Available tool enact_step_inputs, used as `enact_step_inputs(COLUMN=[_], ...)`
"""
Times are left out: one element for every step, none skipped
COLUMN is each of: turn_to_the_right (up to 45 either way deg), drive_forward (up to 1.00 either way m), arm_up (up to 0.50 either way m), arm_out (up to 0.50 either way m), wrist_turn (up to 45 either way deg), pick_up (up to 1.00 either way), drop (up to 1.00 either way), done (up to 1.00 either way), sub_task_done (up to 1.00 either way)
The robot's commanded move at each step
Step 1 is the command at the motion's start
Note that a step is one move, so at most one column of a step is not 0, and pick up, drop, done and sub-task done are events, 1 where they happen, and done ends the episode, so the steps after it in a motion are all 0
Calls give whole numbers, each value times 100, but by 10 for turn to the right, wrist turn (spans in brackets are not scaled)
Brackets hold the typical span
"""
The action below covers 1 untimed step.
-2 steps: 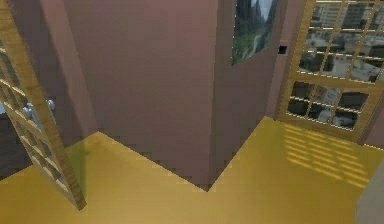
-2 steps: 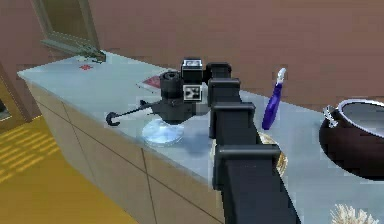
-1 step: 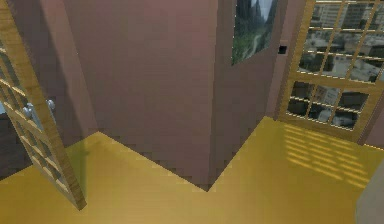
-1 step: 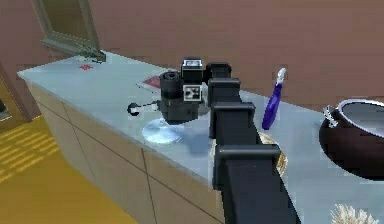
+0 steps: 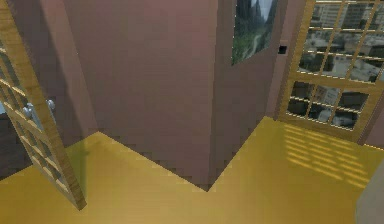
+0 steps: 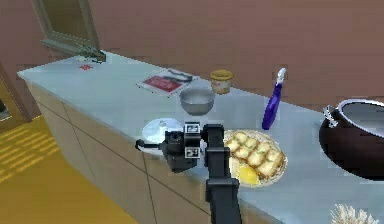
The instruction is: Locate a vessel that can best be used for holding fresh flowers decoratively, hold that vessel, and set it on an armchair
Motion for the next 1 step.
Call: enact_step_inputs(turn_to_the_right=[0], drive_forward=[0], arm_up=[0], arm_out=[0], wrist_turn=[0], pick_up=[100], drop=[0], done=[0], sub_task_done=[0])
